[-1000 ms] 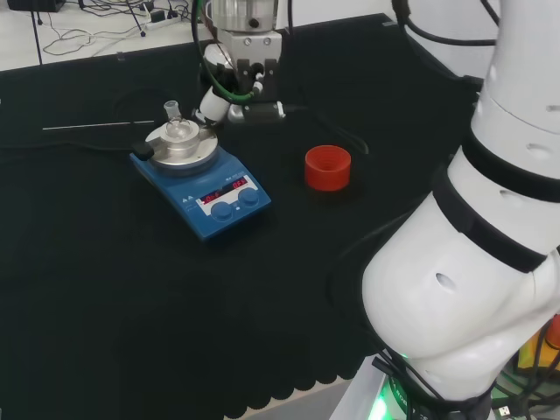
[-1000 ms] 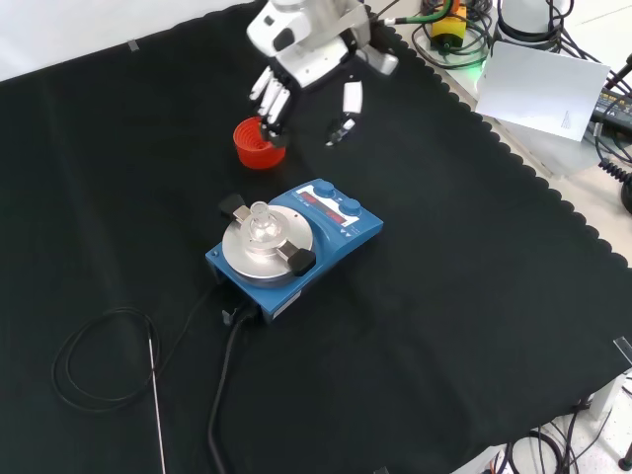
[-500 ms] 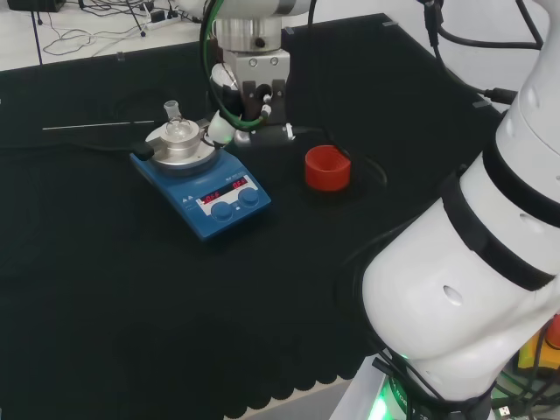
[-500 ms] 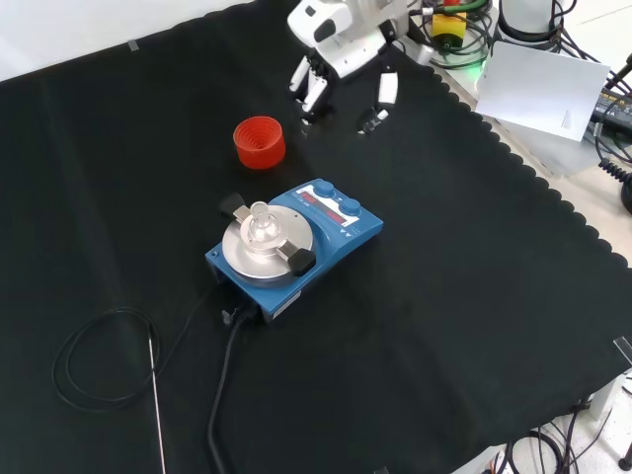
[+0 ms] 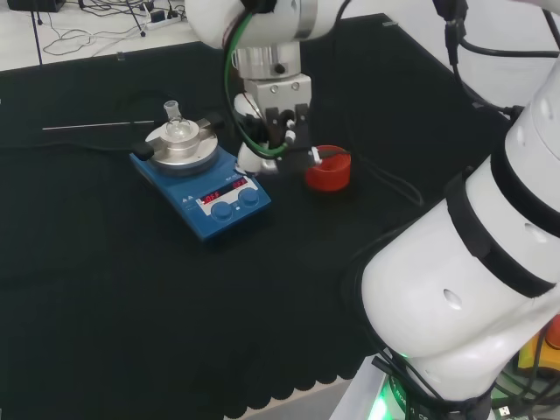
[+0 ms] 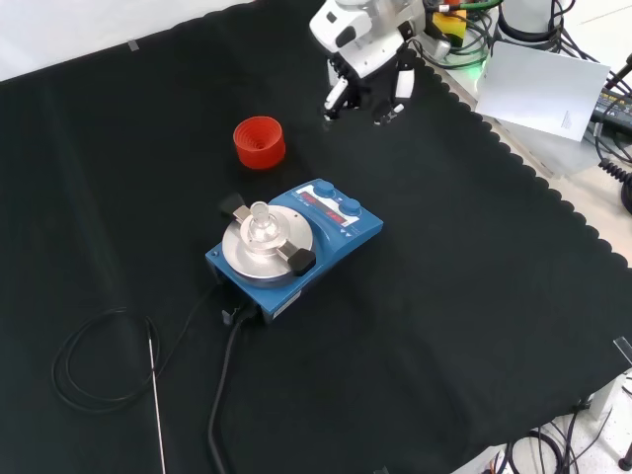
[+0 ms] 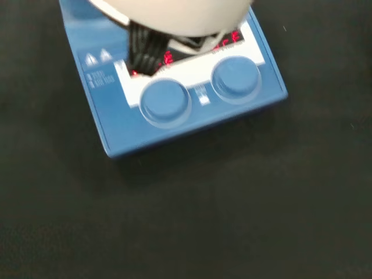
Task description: Turn on the heater.
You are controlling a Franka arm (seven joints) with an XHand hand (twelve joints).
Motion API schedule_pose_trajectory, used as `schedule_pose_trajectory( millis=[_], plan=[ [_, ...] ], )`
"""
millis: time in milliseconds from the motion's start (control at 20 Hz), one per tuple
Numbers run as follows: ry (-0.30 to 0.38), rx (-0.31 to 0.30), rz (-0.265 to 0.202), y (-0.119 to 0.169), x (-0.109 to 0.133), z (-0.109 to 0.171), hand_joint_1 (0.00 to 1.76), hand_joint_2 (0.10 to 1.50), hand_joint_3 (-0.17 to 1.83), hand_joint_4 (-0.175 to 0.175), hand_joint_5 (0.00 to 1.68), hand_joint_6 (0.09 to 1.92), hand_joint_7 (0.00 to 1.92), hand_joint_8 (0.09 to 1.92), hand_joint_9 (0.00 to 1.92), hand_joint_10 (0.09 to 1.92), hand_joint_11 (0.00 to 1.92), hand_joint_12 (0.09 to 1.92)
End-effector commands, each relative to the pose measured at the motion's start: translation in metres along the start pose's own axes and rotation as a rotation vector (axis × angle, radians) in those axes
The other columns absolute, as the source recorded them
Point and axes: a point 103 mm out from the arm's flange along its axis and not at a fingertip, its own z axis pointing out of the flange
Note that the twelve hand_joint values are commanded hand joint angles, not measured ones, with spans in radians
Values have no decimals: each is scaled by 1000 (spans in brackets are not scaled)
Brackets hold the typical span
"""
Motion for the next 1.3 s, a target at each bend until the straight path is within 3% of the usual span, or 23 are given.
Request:
schedule_pose_trajectory(
  millis=[50, 400, 700, 1050, 1300],
  plan=[
    [-45, 33, 1, -13, -7, 12, 1256, 675, 766, -105, 507, 683, 1393, 1351, 1498, 1237, 1255, 892],
    [-53, 126, -36, -9, 1, 20, 1377, 673, 902, -62, 362, 763, 1436, 1490, 1554, 1368, 1095, 1165],
    [-66, 201, -62, -2, 10, 27, 1399, 644, 987, -32, 281, 696, 1458, 1535, 1563, 1419, 1080, 1228],
    [-93, 276, -86, 6, 17, 39, 1399, 623, 1031, -20, 263, 567, 1466, 1548, 1565, 1432, 1081, 1242],
    [-111, 363, -104, 14, 20, 53, 1398, 621, 1038, -13, 262, 433, 1467, 1550, 1563, 1438, 1082, 1243]
  ],
)
